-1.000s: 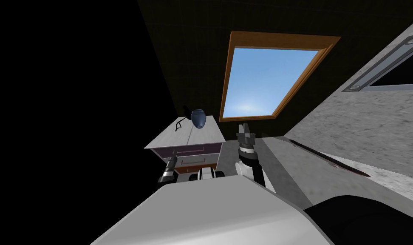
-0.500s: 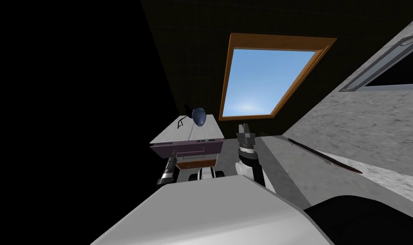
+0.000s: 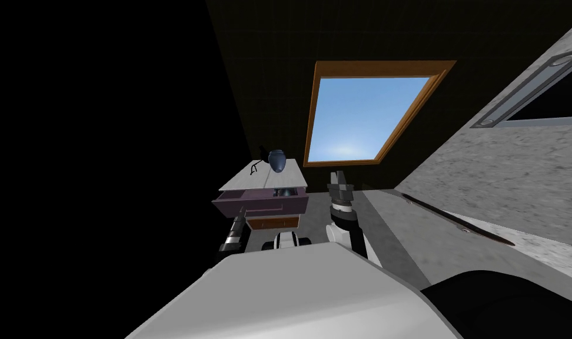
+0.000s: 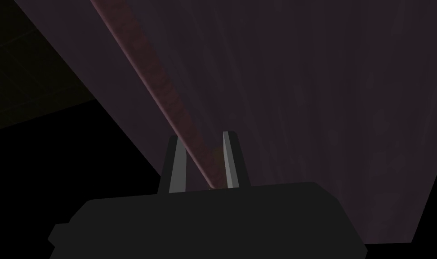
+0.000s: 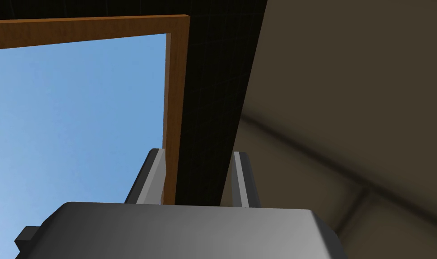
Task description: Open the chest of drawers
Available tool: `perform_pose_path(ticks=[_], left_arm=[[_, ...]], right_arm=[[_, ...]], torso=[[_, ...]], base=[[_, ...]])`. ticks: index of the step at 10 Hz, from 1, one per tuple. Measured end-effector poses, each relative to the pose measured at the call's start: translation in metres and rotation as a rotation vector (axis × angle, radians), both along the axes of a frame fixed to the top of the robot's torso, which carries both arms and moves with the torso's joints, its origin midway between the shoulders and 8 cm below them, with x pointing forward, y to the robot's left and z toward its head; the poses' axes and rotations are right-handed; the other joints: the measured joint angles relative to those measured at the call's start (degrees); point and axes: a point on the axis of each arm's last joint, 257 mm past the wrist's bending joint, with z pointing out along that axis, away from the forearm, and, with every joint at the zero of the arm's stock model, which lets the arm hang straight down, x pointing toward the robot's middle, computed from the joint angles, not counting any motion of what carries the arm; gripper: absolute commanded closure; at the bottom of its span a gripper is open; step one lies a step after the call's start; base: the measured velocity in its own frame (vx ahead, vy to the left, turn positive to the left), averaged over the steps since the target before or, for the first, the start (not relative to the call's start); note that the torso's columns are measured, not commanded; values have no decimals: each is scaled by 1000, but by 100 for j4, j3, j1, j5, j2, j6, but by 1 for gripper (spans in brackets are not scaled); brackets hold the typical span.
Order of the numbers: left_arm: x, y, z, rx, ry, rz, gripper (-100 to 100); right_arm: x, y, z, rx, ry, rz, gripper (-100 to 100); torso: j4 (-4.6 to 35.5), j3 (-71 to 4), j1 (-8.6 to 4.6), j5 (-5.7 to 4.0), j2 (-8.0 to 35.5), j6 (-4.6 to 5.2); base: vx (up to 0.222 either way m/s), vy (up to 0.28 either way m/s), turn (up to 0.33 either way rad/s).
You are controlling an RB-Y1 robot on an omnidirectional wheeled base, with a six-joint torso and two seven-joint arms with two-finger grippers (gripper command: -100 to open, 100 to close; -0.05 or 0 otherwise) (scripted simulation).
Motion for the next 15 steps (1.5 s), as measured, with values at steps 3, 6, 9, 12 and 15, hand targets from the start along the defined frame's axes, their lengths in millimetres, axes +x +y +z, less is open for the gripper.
perform_pose_path(ticks=[3, 6, 9, 12, 15], left_arm=[[21, 3, -2, 4, -11, -26, 100], [46, 5, -2, 8, -22, -50, 100], [65, 9, 0, 14, -36, -72, 100], [77, 11, -2, 16, -31, -82, 100], [94, 15, -4, 15, -29, -90, 100]], right_arm=[[0, 0, 0, 0, 0, 0, 0], [0, 0, 0, 0, 0, 0, 0], [0, 0, 0, 0, 0, 0, 0], [0, 0, 0, 0, 0, 0, 0], [0, 0, 0, 0, 0, 0, 0]], torso=[[-14, 0, -4, 12, -6, 10], [-19, 0, -13, 14, -6, 16], [-19, 9, -22, 13, 12, 14], [-25, -2, -18, 14, -2, 13], [-28, -7, -19, 14, -15, 23]], base=[[-86, -32, 56], [-54, -18, 25], [-89, -46, 63], [-75, -25, 53], [-41, -21, 27]])
